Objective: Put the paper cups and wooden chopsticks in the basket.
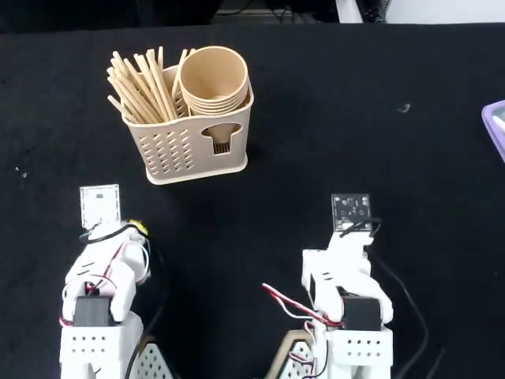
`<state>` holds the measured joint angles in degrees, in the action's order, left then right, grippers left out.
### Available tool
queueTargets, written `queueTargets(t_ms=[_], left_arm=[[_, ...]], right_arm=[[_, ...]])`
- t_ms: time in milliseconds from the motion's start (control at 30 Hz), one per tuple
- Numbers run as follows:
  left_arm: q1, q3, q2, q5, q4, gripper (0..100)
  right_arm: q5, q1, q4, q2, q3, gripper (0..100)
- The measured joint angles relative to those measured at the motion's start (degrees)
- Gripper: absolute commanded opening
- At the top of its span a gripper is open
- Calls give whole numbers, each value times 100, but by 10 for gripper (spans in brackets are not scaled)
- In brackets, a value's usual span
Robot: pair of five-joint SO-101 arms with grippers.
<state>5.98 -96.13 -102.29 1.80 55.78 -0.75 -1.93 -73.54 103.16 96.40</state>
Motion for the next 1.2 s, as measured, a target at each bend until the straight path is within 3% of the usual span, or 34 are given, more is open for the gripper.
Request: queueTargets(t_ms=[167,400,1200], left_arm=[[9,0,-167,0,1187,33],[9,0,-167,0,1600,32],[9,0,-167,0,1705,31]], right_arm=[[0,0,-53,0,0,12],[0,0,-70,0,0,12],[0,-26,-79,0,0,12]])
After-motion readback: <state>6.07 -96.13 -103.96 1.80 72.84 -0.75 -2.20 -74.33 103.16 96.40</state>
